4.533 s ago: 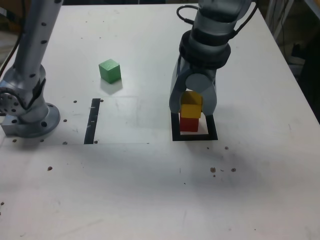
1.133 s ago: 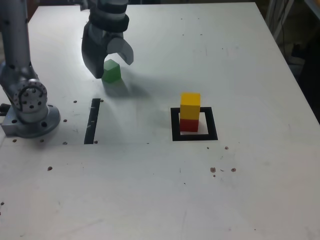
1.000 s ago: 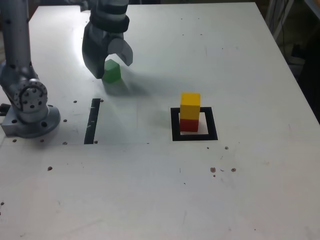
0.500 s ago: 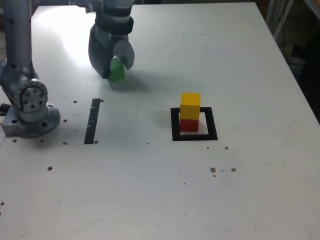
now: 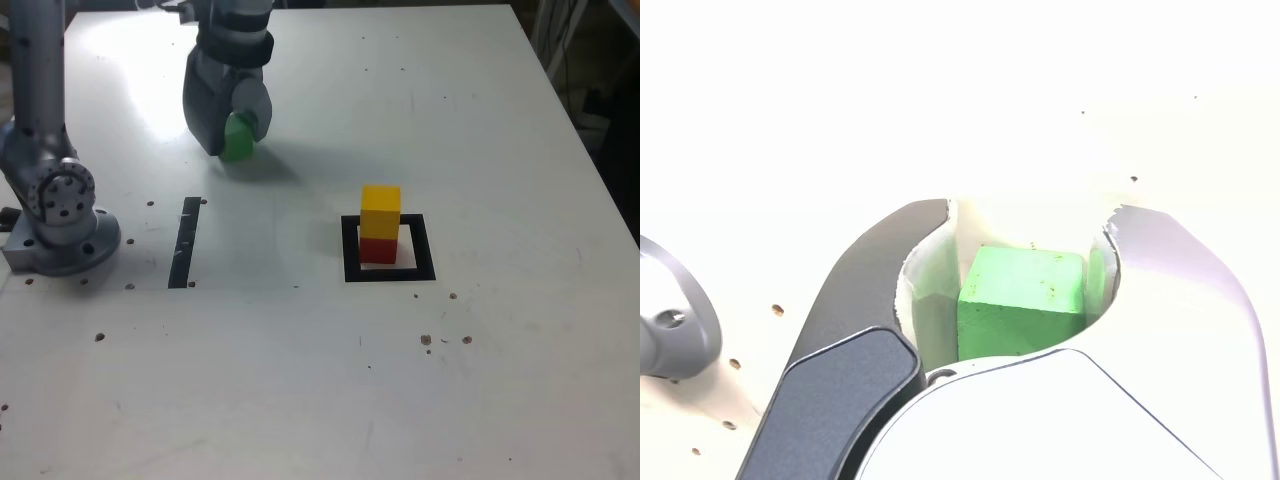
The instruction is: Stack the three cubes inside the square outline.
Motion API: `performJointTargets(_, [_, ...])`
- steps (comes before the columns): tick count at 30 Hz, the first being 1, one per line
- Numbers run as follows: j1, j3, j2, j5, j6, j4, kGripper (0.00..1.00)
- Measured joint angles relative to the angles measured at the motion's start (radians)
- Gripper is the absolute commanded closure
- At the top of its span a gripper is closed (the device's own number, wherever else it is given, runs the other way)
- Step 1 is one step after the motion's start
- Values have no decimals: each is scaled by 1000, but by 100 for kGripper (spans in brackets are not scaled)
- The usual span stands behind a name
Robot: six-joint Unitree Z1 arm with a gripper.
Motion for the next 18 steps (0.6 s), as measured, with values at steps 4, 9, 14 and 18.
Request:
performJointTargets(4, [-40,-51,-17,10,20,65,72])
performJointTargets(9, [-117,-155,-74,20,69,204,73])
performJointTargets(14, [-209,-273,-143,24,135,346,74])
performJointTargets(18, [-305,-380,-167,24,155,430,74])
